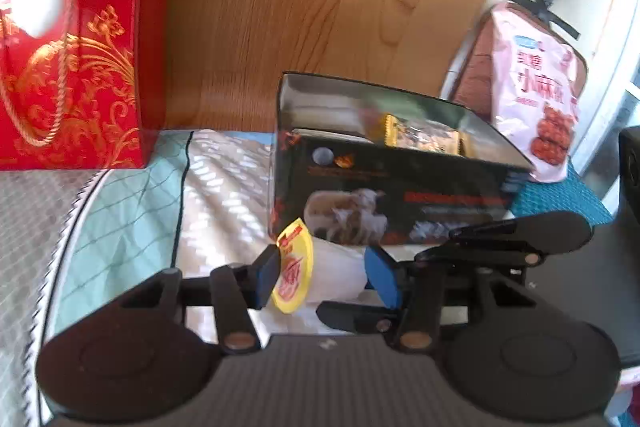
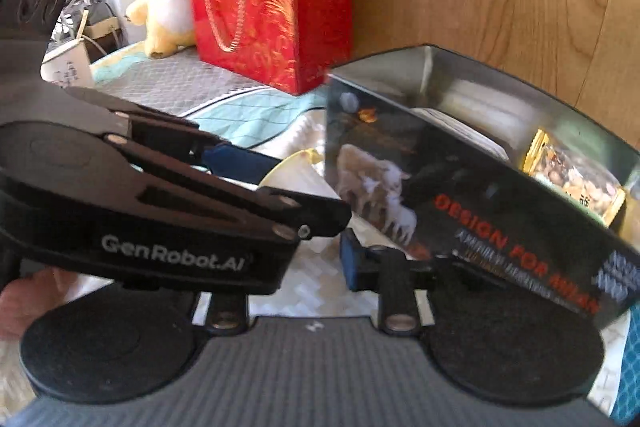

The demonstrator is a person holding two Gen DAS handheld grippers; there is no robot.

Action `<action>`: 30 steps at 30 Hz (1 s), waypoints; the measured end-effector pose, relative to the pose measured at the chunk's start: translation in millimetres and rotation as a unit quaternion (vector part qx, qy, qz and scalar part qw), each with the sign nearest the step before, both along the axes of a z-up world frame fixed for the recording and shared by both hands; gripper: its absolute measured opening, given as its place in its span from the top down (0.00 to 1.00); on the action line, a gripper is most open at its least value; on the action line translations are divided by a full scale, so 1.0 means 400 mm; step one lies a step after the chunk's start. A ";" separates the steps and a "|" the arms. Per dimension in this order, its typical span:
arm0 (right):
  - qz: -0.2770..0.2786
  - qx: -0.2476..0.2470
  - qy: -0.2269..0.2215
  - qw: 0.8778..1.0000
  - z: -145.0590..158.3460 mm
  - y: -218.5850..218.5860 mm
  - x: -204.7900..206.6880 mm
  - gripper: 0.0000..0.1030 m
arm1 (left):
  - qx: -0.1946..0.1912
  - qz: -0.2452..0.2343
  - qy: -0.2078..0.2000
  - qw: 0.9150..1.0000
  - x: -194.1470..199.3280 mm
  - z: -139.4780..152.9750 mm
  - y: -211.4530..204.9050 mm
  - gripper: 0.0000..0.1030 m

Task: Organize snacks
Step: 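Lower the yellow-lidded cup into the black tin and release it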

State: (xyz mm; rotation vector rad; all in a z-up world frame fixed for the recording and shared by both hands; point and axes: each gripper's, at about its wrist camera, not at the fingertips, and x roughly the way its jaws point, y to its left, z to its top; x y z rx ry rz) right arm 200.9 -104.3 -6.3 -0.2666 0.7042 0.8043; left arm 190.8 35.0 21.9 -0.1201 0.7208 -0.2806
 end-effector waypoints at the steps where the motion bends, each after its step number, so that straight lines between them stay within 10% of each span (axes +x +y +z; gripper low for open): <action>1: 0.002 -0.001 -0.008 1.000 0.006 0.003 -0.021 0.71 | 0.002 0.000 -0.005 1.000 -0.023 0.006 -0.002 0.54; 16: -0.038 0.023 -0.128 0.991 0.117 -0.072 -0.290 0.71 | -0.022 -0.031 -0.080 0.996 -0.254 0.145 -0.056 0.54; 30: -0.122 0.048 -0.158 0.979 0.158 -0.172 -0.063 0.71 | -0.052 -0.051 -0.075 0.995 0.028 0.201 -0.188 0.54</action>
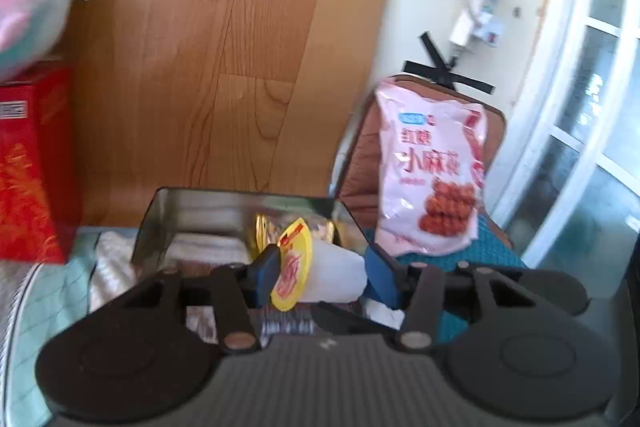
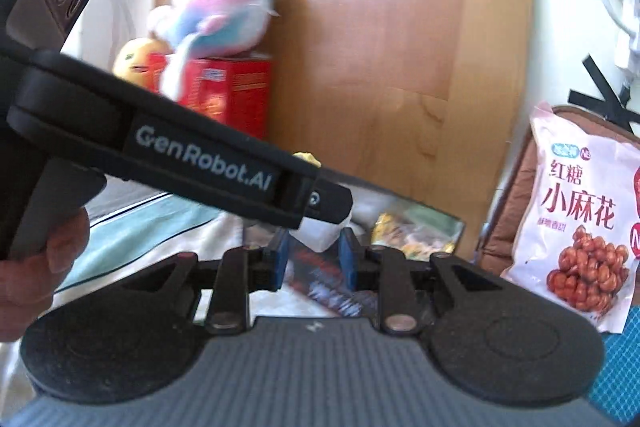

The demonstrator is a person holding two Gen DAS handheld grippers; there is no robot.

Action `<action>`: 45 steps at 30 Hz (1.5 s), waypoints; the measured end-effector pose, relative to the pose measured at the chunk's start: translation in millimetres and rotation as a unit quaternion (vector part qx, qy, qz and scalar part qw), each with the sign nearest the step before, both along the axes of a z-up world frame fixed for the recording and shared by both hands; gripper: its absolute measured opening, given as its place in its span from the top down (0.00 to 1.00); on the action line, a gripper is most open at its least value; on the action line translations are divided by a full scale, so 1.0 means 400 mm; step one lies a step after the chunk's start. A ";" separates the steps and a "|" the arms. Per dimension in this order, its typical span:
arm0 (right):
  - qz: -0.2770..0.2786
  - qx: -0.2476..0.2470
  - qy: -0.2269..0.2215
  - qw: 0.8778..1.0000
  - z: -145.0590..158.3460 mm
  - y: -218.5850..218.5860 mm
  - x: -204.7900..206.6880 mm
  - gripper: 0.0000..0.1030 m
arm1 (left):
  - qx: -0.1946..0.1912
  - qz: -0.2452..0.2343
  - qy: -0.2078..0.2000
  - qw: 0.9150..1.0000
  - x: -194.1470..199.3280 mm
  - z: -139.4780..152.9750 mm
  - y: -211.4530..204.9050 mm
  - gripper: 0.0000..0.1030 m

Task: Organize snacks
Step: 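Lower the yellow-lidded cup into the black tin and release it, then grasp the light green packet with the left gripper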

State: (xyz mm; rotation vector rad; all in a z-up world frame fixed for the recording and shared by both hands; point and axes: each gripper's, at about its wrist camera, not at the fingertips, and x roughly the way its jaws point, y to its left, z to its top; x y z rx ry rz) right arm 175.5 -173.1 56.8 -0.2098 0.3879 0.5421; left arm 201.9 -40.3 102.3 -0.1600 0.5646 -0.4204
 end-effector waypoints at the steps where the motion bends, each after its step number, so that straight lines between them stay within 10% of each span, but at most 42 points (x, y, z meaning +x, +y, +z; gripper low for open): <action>1: -0.004 0.005 0.005 1.000 -0.004 -0.001 0.027 0.71 | -0.001 0.003 0.004 1.000 0.031 -0.006 -0.003 0.54; 11: -0.019 0.066 0.042 0.997 -0.052 -0.017 0.136 0.68 | 0.026 0.052 0.028 0.998 0.144 -0.076 0.024 0.53; 25: -0.024 0.124 0.123 0.984 -0.096 -0.120 -0.129 0.59 | 0.141 0.116 0.012 0.983 -0.197 -0.135 0.083 0.46; 37: 0.009 0.119 0.156 0.981 -0.130 -0.053 -0.322 0.59 | 0.162 0.171 0.035 0.971 -0.383 -0.195 0.166 0.45; 45: -0.063 0.133 0.142 0.979 -0.152 -0.069 -0.384 0.59 | 0.154 0.185 0.033 0.970 -0.421 -0.203 0.168 0.37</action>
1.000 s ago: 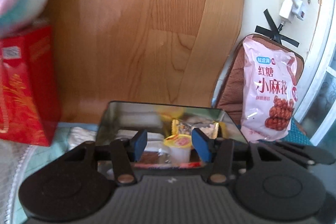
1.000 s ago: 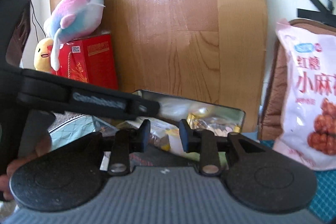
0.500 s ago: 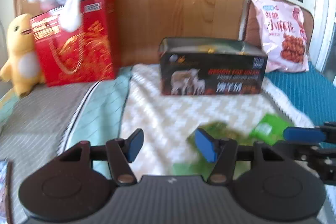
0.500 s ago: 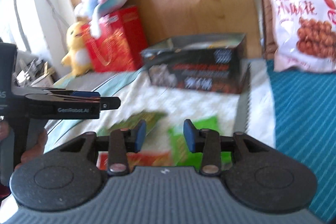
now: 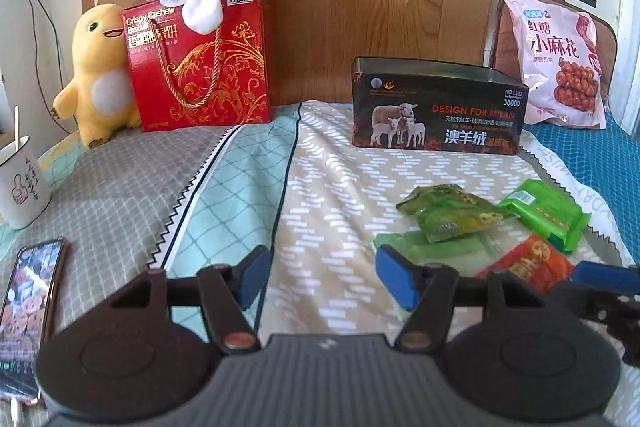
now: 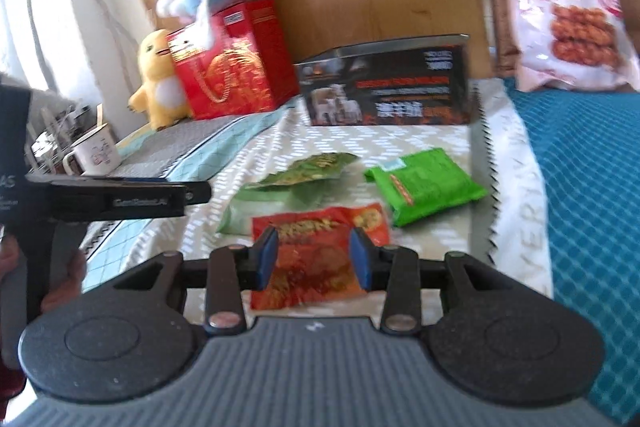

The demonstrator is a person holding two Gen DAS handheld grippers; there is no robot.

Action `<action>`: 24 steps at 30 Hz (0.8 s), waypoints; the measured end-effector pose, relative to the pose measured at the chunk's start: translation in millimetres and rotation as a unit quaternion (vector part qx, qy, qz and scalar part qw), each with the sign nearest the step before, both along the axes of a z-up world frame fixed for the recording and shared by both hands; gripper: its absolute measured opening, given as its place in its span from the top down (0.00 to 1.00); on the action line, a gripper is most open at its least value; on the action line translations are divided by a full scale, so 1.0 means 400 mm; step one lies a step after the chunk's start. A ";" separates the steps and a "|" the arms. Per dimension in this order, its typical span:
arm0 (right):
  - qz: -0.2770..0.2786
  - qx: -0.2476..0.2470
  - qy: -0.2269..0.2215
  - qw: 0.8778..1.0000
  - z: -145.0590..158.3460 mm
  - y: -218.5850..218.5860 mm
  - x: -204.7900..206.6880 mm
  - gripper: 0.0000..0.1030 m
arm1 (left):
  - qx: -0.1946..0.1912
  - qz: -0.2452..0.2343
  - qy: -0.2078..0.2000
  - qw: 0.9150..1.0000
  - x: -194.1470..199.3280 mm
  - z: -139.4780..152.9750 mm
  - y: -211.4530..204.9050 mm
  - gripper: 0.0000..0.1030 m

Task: Organize snacks
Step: 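Grasp the light green packet with the left gripper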

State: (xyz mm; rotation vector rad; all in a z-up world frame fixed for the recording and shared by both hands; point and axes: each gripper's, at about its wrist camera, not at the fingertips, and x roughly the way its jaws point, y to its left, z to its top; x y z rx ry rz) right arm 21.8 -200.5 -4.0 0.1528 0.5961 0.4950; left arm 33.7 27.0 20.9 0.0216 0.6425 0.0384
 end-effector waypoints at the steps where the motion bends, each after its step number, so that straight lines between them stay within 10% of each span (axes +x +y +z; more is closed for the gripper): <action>1: -0.010 0.000 -0.002 1.000 -0.002 -0.005 -0.005 0.59 | 0.001 0.001 -0.002 1.000 -0.005 -0.002 -0.002 0.37; 14: -0.009 -0.018 -0.025 0.999 -0.011 0.005 -0.032 0.59 | 0.012 0.024 -0.002 1.000 -0.010 -0.038 0.013 0.37; 20: 0.062 -0.135 -0.083 0.985 -0.020 0.118 -0.070 0.51 | -0.002 0.033 0.003 0.999 0.002 -0.058 0.031 0.37; 24: -0.006 -0.187 -0.091 0.978 -0.034 0.120 -0.031 0.51 | -0.011 0.031 0.001 0.999 0.000 -0.061 0.037 0.36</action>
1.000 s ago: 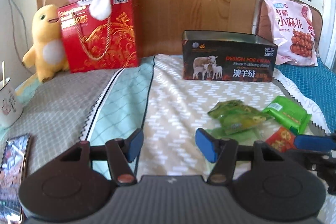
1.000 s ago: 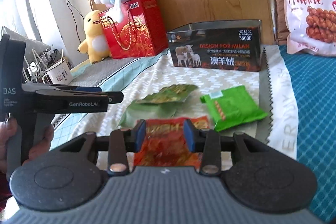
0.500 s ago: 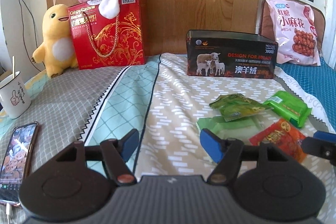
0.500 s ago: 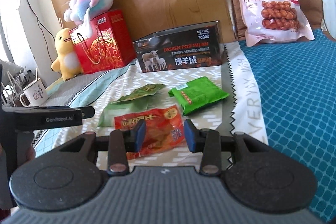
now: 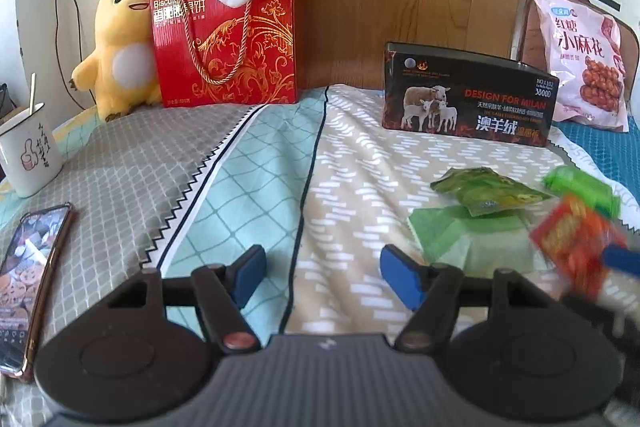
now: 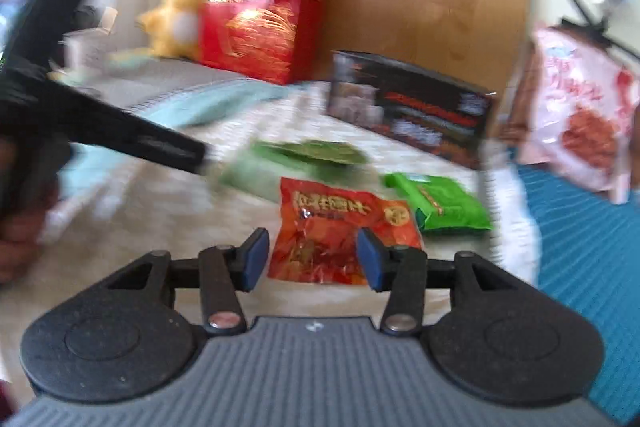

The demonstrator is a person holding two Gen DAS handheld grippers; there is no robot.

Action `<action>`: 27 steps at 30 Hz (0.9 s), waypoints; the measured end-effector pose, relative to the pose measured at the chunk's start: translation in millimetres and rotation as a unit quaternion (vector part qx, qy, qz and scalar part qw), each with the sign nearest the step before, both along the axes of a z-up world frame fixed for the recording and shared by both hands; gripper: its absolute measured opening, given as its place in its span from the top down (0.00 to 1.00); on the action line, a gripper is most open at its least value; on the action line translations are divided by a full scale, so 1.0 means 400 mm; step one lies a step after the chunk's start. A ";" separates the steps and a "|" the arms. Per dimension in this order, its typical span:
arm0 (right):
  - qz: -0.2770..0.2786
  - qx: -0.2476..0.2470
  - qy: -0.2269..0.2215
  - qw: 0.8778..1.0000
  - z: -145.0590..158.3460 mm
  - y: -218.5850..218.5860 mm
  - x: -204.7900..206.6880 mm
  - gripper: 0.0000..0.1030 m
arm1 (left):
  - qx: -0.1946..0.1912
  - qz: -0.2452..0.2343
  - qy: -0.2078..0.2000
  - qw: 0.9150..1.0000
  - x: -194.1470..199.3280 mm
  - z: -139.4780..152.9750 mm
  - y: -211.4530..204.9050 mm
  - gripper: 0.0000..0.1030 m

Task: Organize snacks
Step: 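Grasp the light green packet with the left gripper, then lower the green packet into the black tin and open the left gripper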

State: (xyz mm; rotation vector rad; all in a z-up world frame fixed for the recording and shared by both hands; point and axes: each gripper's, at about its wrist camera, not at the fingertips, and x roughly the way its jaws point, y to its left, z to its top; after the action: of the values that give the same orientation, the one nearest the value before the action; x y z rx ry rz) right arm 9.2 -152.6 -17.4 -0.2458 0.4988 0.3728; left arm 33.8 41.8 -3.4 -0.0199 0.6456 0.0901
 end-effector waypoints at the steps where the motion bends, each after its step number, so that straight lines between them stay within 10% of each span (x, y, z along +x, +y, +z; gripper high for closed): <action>1: -0.036 0.013 0.004 0.999 0.002 -0.026 0.023 0.51 | -0.003 -0.001 -0.001 1.000 0.000 -0.001 0.002 0.36; 4: -0.086 0.077 0.015 0.993 0.027 -0.110 0.057 0.51 | -0.013 -0.003 -0.002 1.000 -0.001 -0.001 0.006 0.35; 11: 0.006 0.204 0.095 0.974 0.062 -0.123 0.104 0.50 | -0.030 -0.008 -0.008 0.999 -0.002 0.000 0.013 0.33; 20: 0.098 0.075 0.104 0.987 0.028 -0.001 0.110 0.44 | -0.156 -0.081 0.002 0.984 0.023 0.046 0.075 0.25; 27: 0.136 0.043 0.099 0.985 0.016 0.044 0.145 0.41 | -0.131 -0.169 0.030 0.976 0.075 0.011 -0.008 0.41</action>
State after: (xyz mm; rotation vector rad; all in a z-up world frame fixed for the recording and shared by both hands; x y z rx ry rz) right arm 67.3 -135.2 -11.1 -0.1946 0.6455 0.6881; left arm 63.8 38.7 1.0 -0.1616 0.7091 -0.3255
